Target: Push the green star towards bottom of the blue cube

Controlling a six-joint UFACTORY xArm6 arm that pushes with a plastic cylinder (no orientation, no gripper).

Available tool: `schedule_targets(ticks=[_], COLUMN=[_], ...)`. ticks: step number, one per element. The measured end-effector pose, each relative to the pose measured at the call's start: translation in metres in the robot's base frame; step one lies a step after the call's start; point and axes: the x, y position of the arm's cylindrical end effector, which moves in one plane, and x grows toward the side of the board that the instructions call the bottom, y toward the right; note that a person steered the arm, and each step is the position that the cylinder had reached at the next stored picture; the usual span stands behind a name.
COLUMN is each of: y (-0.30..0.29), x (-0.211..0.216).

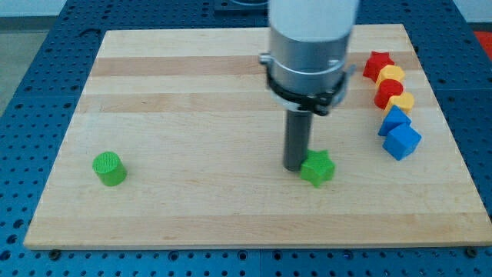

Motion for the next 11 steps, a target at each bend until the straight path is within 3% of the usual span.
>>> schedule_targets(ticks=[1, 4, 6, 9, 11], y=[0.035, -0.002, 0.063, 0.112, 0.107], x=[0.01, 0.027, 0.027, 0.027, 0.051])
